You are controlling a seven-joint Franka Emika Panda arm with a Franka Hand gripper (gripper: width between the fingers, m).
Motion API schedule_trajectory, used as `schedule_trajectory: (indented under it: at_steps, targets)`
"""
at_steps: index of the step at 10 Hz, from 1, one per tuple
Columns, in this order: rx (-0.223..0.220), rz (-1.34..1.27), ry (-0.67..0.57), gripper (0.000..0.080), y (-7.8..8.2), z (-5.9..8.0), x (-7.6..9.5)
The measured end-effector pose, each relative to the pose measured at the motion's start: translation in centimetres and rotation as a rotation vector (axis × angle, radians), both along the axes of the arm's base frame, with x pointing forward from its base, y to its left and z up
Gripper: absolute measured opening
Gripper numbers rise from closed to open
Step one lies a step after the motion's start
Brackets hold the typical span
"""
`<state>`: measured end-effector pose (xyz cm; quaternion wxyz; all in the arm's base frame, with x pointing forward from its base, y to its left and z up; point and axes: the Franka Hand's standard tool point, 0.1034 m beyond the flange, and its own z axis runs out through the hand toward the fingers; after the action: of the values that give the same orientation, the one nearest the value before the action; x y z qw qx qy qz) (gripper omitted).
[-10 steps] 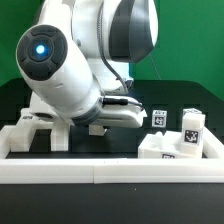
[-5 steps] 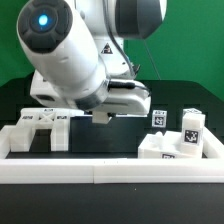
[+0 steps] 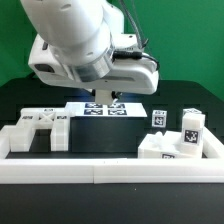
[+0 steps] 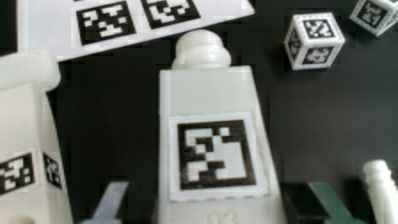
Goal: Assemble chair
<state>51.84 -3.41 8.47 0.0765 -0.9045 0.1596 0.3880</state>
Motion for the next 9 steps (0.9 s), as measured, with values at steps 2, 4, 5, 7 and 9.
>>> schedule_trajectory:
  at_steps: [2,4,5,7,9]
  targets:
    - [-0.015,-0.002,-0.050,0.0291,-0.1,-0.2,0.8]
    - [-0.051,-0.008,-0.173,0.0291,0.4,0.7,2.0]
    - [-0.067,-0.012,-0.221,0.0292,1.1,1.7,2.8]
    - [-0.095,-0.013,-0.345,0.0292,1.7,2.8,4.5]
    - [-0.135,-0.020,-0.492,0.0292,2.0,2.7,4.7]
